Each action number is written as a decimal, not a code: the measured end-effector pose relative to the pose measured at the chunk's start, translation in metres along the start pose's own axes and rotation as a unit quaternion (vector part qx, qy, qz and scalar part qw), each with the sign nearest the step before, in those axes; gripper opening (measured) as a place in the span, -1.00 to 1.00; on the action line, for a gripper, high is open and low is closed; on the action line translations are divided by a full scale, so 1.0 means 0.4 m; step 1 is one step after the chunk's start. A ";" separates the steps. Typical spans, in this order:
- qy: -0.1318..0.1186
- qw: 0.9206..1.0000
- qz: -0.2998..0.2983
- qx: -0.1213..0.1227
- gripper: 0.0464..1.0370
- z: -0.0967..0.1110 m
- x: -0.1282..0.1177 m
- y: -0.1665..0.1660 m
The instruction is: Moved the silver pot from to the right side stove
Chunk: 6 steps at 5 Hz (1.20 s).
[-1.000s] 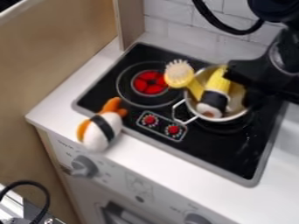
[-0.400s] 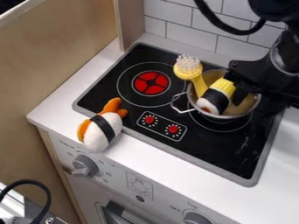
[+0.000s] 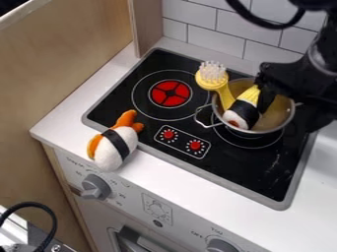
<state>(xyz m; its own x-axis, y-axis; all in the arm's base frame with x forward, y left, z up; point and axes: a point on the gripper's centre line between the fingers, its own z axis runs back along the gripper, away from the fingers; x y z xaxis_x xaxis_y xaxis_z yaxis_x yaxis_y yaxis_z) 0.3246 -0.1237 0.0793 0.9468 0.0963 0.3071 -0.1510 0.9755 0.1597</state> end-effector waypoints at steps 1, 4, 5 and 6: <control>0.011 1.000 0.000 0.001 0.92 0.022 -0.004 0.009; 0.052 0.999 0.013 -0.005 0.92 0.099 -0.010 0.067; 0.049 0.998 0.010 -0.022 0.92 0.123 -0.014 0.092; 0.054 0.998 0.007 -0.022 0.92 0.124 -0.024 0.122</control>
<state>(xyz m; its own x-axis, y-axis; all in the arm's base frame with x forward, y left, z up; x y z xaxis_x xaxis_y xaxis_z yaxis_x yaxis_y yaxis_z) 0.2943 -0.0869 0.1306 0.9702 0.1274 0.2063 -0.1533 0.9815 0.1148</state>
